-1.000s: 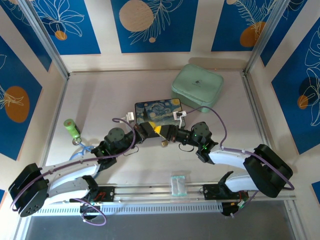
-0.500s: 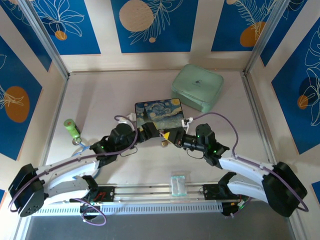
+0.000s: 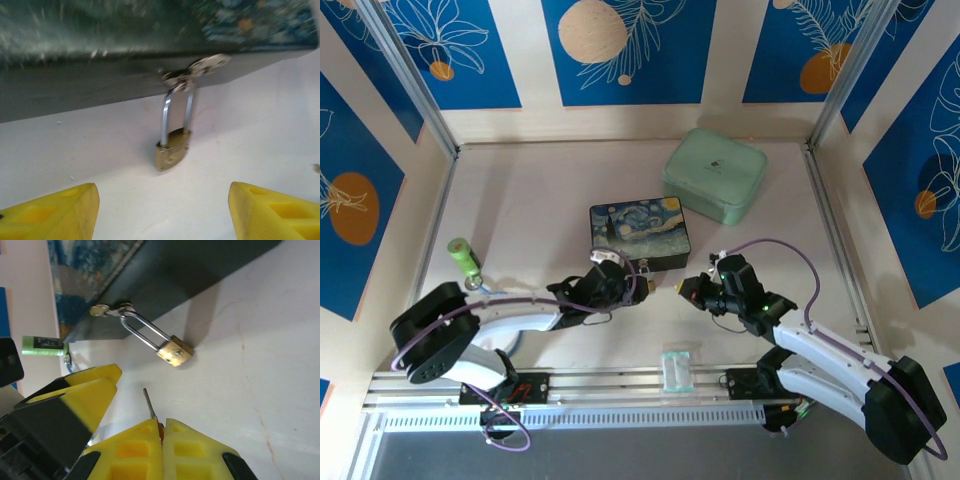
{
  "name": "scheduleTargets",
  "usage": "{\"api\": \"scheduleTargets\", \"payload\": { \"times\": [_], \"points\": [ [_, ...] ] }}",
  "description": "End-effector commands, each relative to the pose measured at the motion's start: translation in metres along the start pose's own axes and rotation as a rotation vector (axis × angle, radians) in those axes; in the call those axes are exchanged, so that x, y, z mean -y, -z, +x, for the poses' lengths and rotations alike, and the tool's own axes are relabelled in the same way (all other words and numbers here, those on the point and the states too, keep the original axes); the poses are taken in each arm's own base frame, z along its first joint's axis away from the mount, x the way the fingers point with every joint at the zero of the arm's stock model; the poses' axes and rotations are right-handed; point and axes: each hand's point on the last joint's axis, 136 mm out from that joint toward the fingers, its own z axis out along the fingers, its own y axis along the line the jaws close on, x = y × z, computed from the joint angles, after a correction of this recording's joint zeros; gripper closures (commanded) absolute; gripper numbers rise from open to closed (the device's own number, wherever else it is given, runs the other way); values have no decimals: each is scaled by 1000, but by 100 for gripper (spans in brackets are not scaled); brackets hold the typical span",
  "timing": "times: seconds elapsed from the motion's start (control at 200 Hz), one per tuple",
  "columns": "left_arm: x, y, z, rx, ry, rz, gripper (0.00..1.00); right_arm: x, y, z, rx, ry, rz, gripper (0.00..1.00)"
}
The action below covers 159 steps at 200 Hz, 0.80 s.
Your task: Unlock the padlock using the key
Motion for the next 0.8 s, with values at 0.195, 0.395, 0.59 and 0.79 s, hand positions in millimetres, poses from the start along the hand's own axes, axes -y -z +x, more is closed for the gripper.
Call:
{"api": "scheduleTargets", "payload": {
  "times": [0.195, 0.395, 0.59, 0.79],
  "points": [
    [5, -32, -8, 108, -13, -31, 41, 23, -1, 6, -1, -25, 53, 100],
    [4, -42, -7, 129, -5, -38, 43, 29, -3, 8, 0, -43, 51, 100],
    [16, -53, -2, 109, -17, -18, 45, 31, -6, 10, -8, -41, 53, 100],
    [16, -66, 6, 82, 15, -18, 54, 36, -11, 11, -13, -49, 57, 100]
  ]
}}
